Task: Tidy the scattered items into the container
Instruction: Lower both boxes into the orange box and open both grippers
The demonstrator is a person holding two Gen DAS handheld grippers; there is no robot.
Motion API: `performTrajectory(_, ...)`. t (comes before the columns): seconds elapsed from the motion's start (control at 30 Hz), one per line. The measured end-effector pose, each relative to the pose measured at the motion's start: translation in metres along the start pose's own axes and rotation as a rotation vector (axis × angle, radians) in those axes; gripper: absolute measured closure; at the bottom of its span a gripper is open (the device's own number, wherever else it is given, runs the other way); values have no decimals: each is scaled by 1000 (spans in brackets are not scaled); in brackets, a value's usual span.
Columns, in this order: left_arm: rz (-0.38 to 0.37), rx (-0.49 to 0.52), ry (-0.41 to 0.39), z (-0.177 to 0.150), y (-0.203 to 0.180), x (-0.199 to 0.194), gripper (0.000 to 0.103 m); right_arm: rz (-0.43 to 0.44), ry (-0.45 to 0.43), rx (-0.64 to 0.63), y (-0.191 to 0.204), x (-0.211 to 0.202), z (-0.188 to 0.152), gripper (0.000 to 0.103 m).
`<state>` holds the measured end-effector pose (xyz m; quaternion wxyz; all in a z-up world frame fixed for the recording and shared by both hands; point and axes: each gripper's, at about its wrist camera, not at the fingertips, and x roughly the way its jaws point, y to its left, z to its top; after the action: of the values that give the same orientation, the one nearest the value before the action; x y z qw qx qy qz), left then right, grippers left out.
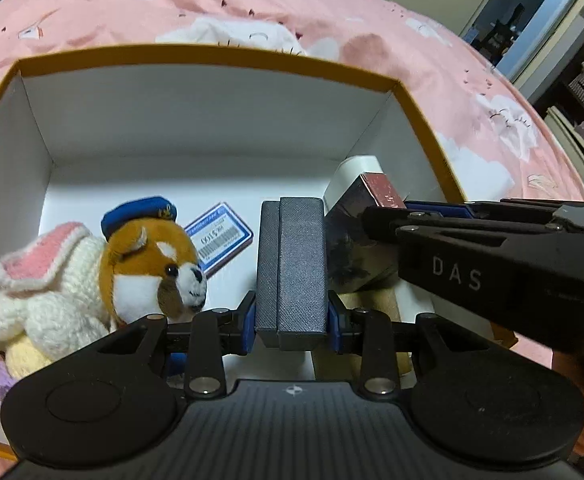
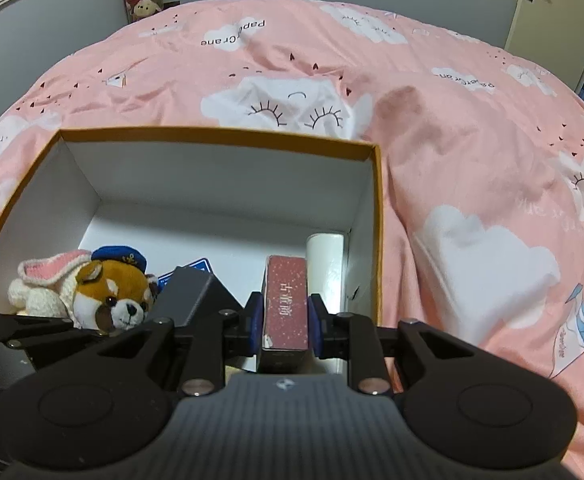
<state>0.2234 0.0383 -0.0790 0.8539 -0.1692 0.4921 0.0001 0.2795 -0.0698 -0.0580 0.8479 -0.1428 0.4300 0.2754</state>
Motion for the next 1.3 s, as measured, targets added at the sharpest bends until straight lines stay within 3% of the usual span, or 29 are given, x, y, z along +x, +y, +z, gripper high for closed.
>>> performTrajectory(0.37, -90, -60, 60, 0, 11, -2, 53, 33, 18, 19, -3, 0, -3, 77)
performTrajectory(0.47, -125, -67, 60, 1, 12, -8, 54, 37, 8, 23, -4, -4, -2, 77)
performTrajectory(0.53, -136, -73, 73, 1, 12, -9, 60, 37, 5, 21, -4, -5, -2, 77)
performTrajectory(0.87, -184, -151, 75, -1, 17, -7, 61, 52, 14, 53, -3, -5, -2, 79)
performTrajectory(1.2, -205, -156, 62, -2, 22, -9, 60, 25, 15, 68, -6, -8, -3, 76)
performTrajectory(1.3, -207, -155, 55, -4, 22, -10, 54, 25, 13, 77, -11, -9, -4, 75)
